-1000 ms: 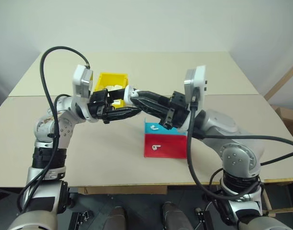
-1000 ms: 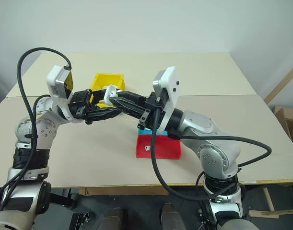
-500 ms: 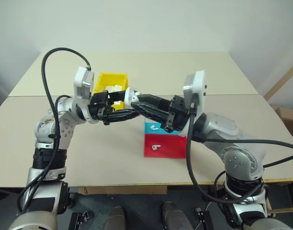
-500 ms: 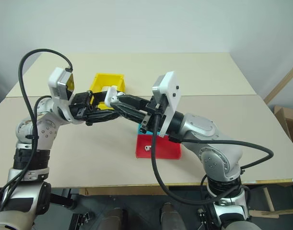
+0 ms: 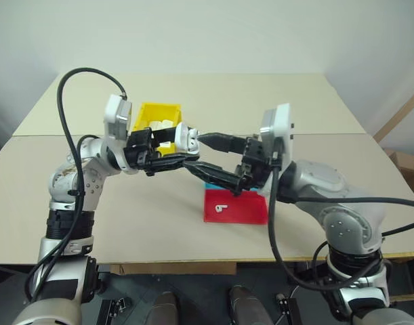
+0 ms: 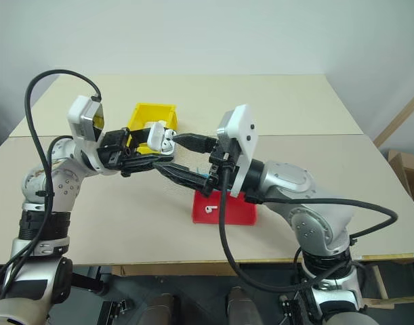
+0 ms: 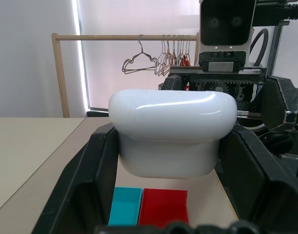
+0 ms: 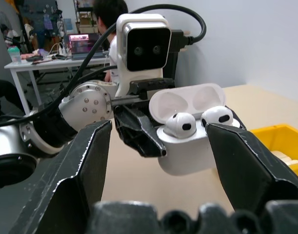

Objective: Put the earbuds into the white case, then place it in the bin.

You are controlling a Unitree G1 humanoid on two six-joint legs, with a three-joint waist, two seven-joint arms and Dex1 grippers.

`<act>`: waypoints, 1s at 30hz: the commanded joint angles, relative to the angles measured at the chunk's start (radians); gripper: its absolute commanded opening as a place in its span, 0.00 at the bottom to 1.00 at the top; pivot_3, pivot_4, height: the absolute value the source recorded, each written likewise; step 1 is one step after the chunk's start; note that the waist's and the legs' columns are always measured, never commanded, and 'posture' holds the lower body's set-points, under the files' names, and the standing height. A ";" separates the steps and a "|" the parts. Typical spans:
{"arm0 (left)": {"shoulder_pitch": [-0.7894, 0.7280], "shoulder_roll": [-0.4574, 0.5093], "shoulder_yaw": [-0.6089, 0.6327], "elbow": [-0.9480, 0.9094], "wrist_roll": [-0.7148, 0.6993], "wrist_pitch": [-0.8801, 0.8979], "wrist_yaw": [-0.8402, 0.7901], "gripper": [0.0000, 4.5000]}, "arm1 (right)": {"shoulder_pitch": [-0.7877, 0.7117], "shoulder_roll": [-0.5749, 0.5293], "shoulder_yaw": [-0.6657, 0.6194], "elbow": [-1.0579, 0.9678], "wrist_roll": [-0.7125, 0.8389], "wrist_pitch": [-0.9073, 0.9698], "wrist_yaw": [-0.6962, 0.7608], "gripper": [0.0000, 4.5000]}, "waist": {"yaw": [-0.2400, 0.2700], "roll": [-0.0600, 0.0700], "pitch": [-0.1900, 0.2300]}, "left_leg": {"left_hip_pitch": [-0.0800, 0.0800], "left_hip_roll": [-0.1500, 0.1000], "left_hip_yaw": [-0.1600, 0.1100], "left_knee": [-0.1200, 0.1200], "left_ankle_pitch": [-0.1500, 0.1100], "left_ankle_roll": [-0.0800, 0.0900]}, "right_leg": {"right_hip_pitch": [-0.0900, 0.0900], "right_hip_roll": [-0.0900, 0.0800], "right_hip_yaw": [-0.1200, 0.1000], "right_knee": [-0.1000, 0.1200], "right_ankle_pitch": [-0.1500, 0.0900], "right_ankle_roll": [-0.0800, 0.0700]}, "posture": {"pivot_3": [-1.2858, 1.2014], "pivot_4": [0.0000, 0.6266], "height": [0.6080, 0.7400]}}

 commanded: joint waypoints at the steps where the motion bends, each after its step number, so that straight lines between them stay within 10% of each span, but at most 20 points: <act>1: -0.019 0.003 0.019 -0.001 -0.007 -0.027 -0.013 0.62 | -0.019 -0.081 -0.068 -0.002 0.070 -0.002 0.096 0.78 | 0.001 0.000 0.000 | 0.000 0.000 0.000 0.000 0.000 0.000 | 0.000 0.000 0.000 0.000 0.000 0.000 | 0.52 0.24 1.00; 12: -0.051 -0.011 -0.041 0.068 0.028 -0.045 -0.072 0.62 | -0.427 -0.321 0.069 0.405 -0.197 -0.239 0.575 0.00 | -0.003 0.001 0.001 | 0.000 0.000 0.002 0.000 0.000 0.000 | -0.001 0.000 0.001 -0.001 0.000 0.000 | 0.52 0.24 1.00; 30: -0.071 -0.033 -0.066 0.091 0.078 -0.064 -0.071 0.62 | -0.815 -0.004 0.381 0.980 -0.683 -0.859 0.920 0.00 | 0.001 0.001 0.001 | 0.000 0.000 0.001 0.000 0.000 0.000 | -0.001 0.000 0.000 0.001 0.000 0.000 | 0.52 0.24 1.00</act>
